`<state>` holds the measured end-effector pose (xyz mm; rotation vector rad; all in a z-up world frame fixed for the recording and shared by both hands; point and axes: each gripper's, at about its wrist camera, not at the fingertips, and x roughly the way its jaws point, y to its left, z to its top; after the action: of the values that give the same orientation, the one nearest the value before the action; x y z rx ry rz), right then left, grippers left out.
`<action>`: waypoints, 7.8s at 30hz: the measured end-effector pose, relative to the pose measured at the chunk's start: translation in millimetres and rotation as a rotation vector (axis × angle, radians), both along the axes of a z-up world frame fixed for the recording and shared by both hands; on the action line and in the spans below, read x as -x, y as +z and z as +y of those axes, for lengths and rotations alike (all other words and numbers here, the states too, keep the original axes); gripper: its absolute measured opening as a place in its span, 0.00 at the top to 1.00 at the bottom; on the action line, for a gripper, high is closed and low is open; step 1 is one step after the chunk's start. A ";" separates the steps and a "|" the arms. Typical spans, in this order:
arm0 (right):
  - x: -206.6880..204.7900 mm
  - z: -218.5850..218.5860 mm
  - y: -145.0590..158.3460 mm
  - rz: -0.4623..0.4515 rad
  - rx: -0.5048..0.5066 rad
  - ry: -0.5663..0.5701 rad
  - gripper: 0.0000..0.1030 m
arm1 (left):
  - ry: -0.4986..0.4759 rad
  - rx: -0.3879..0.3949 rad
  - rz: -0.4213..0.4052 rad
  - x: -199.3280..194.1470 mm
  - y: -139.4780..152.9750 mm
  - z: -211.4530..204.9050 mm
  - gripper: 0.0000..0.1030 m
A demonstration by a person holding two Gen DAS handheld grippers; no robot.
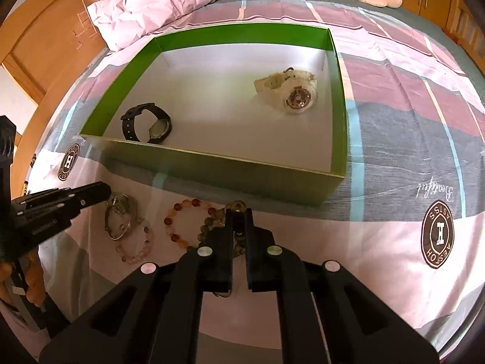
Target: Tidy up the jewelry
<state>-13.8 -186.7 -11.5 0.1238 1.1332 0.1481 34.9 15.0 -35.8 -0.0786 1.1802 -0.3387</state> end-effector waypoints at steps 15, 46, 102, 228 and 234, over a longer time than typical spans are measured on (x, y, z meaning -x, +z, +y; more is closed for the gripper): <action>-4.4 -13.7 -15.9 0.094 0.037 -0.071 0.83 | 0.008 -0.060 0.062 -2.8 -14.1 -2.8 0.60; 23.6 -14.7 86.8 -0.388 -0.135 -0.027 0.95 | 0.052 0.064 -0.318 14.4 74.1 7.1 0.87; -10.2 -36.8 67.0 -0.258 -0.182 -0.042 0.68 | -0.085 0.079 -0.261 -21.8 71.5 -53.6 0.40; 4.8 23.1 -5.7 -0.089 0.052 0.032 0.93 | 0.263 -0.180 -0.036 3.2 -10.4 36.2 0.55; 6.1 8.4 -0.4 -0.087 0.002 -0.006 0.93 | 0.237 -0.108 0.021 0.3 -19.6 36.3 0.55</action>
<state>-19.9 -178.4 -11.9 0.1178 1.0461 0.1451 34.6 51.3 -55.5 -0.1266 1.1943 -0.0659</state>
